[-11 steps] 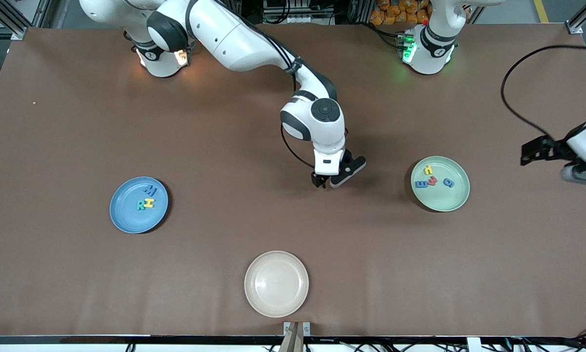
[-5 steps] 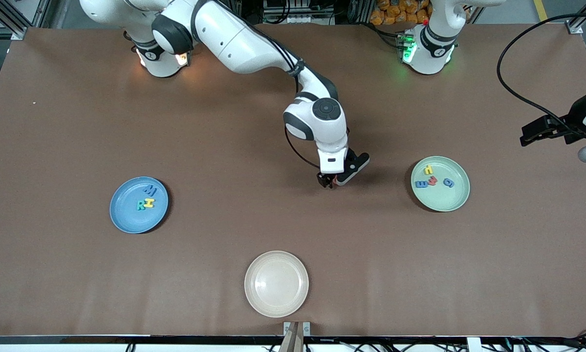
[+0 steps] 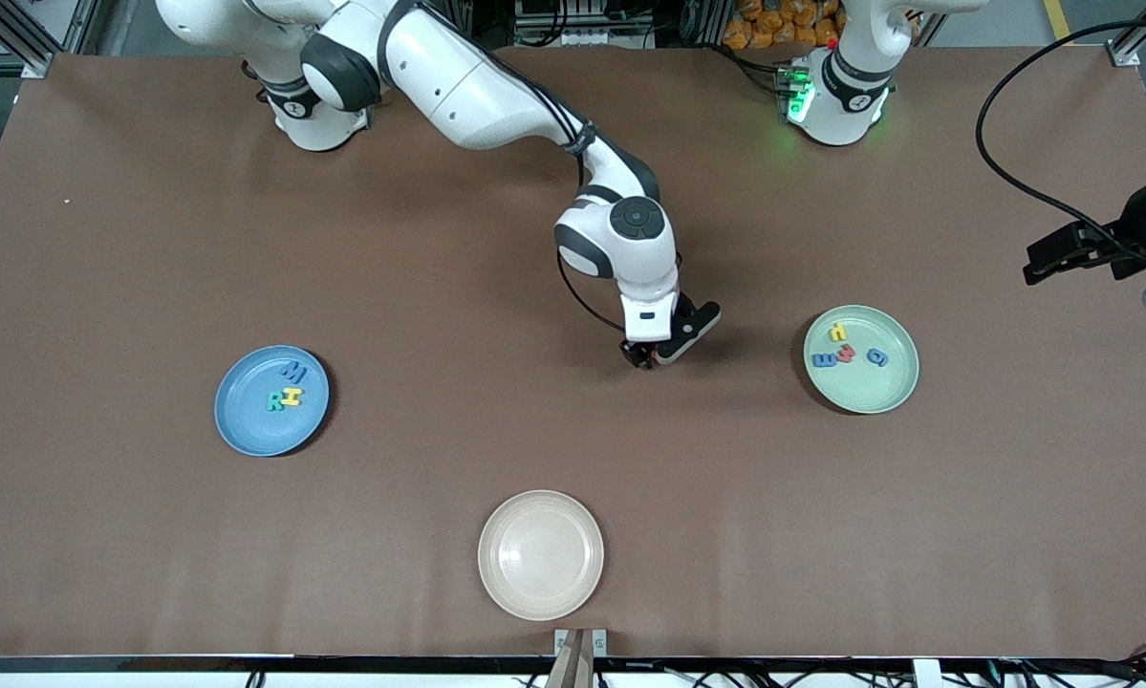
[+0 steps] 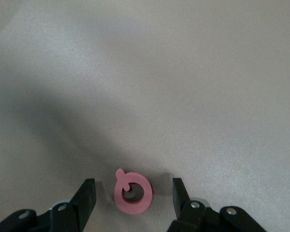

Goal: Sort uppercase to blue plate, lowercase to green plate
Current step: 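Grasp the pink lowercase letter with the right gripper while the left withdraws, then carry the pink letter with the right gripper over the blue plate, then lower the pink letter onto the blue plate and open the right gripper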

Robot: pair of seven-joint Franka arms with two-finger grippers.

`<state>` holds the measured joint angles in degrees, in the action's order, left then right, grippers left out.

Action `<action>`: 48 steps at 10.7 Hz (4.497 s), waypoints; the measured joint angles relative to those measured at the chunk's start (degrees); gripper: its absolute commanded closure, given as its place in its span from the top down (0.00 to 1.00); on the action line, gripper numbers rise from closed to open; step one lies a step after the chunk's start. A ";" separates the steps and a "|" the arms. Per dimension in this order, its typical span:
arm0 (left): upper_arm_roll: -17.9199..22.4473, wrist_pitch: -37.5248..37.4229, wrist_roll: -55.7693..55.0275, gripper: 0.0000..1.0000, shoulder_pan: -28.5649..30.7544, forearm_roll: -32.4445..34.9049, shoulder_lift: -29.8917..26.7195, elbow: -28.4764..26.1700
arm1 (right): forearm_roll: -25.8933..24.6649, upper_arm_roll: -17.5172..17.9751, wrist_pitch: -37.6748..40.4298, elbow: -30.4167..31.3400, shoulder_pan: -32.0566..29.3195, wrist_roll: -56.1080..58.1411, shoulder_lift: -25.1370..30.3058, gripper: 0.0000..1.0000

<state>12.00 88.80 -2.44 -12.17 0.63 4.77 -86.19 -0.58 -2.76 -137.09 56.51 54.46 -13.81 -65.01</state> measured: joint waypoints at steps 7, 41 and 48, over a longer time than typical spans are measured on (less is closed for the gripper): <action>0.01 0.04 -0.03 1.00 0.15 -1.54 0.00 -0.01 | 0.00 -0.01 -0.72 -0.03 0.00 -1.48 -0.49 0.55; -2.93 6.48 -0.23 1.00 0.71 -1.28 -1.64 -6.51 | 5.25 -3.81 33.95 37.67 -44.43 10.09 47.49 0.00; -3.73 6.44 -1.02 1.00 0.55 -1.27 -1.71 -6.37 | 5.22 -3.54 11.24 56.77 -51.60 16.47 46.20 0.99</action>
<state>8.27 95.24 -3.46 -11.62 -0.64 3.07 -92.56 4.64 -6.30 -125.85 113.29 2.86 2.66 -18.81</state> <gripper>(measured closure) 0.000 0.643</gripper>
